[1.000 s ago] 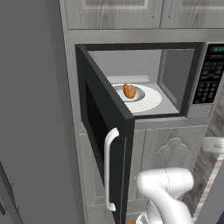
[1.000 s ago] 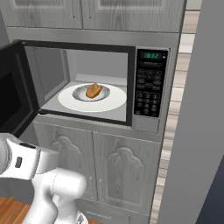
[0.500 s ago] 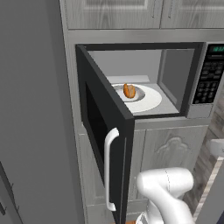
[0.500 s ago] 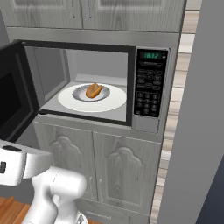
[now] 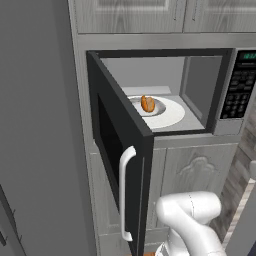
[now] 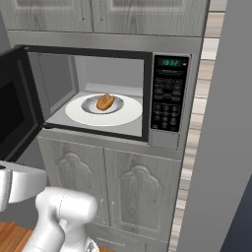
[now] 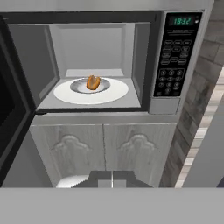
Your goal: Pick the hotdog bun from the counter and place it in the microwave. Then turn on the microwave.
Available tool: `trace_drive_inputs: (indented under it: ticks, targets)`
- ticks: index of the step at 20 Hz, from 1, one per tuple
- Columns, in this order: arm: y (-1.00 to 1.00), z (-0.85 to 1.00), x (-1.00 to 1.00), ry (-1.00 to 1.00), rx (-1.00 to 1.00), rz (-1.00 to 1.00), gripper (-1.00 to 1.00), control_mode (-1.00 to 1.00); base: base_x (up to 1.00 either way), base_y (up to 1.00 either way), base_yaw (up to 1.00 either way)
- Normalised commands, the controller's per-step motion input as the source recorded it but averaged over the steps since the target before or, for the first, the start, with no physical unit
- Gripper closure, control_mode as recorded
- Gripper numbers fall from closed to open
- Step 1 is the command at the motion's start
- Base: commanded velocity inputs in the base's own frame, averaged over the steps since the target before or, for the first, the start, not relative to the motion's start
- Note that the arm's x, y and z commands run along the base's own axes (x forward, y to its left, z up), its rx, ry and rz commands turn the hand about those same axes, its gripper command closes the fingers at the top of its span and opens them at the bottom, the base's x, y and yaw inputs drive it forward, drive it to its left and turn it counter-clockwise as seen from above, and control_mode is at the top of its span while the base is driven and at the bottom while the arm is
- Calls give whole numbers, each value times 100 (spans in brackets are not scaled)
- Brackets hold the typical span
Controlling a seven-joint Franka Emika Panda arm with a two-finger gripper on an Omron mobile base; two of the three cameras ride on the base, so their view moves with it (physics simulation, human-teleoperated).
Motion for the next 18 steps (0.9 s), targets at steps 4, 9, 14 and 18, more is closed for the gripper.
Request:
trace_drive_inputs:
  ticks: [4,9,14,18]
  targets:
    - [5,13,-25,0,-6,0,100,-100,0,0,0]
    - [6,15,-28,0,-6,0,100,-100,0,0,0]
    - [6,14,-28,0,-6,0,100,-100,0,0,0]
    - [8,13,-27,0,-6,0,100,-100,0,0,0]
